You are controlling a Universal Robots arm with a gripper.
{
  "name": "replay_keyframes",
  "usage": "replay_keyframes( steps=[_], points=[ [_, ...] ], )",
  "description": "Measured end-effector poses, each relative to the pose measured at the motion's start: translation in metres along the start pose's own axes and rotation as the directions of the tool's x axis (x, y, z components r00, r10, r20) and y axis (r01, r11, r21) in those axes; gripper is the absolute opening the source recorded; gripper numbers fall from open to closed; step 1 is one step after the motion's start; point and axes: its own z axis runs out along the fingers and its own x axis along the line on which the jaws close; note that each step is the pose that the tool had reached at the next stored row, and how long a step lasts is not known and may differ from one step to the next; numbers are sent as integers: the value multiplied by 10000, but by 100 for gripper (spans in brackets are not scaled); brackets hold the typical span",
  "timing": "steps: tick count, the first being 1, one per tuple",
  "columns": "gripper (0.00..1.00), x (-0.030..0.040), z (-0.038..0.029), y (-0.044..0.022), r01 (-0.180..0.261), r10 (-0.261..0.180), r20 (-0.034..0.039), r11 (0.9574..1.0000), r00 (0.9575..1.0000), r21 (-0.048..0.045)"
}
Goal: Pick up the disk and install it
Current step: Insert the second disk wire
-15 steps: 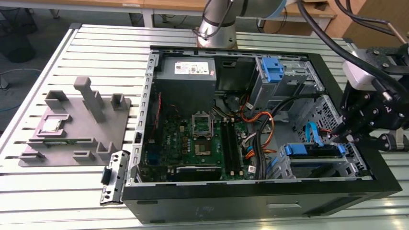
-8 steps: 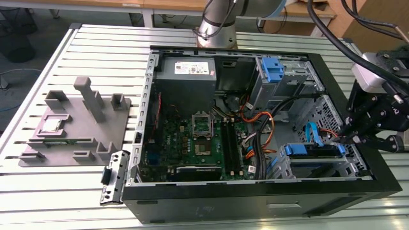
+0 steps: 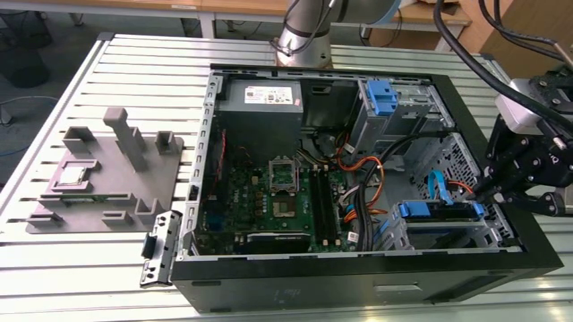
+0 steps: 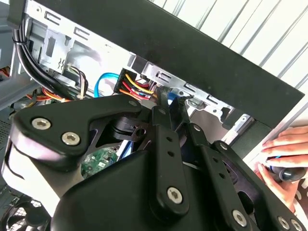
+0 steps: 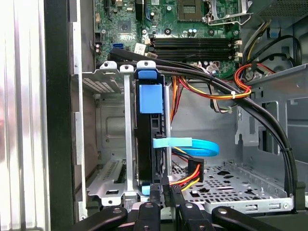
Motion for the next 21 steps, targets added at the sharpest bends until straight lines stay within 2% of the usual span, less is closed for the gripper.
replay_keyframes(
  steps=[7, 12, 21],
  points=[
    [24, -1, 6, 3, 2, -2, 22, 10000, 10000, -5],
    [24, 0, 6, 37, 3, -2, 145, 10000, 9999, -11],
    [24, 2, 25, 37, 2, -2, 145, 10000, 9999, -11]
  ],
)
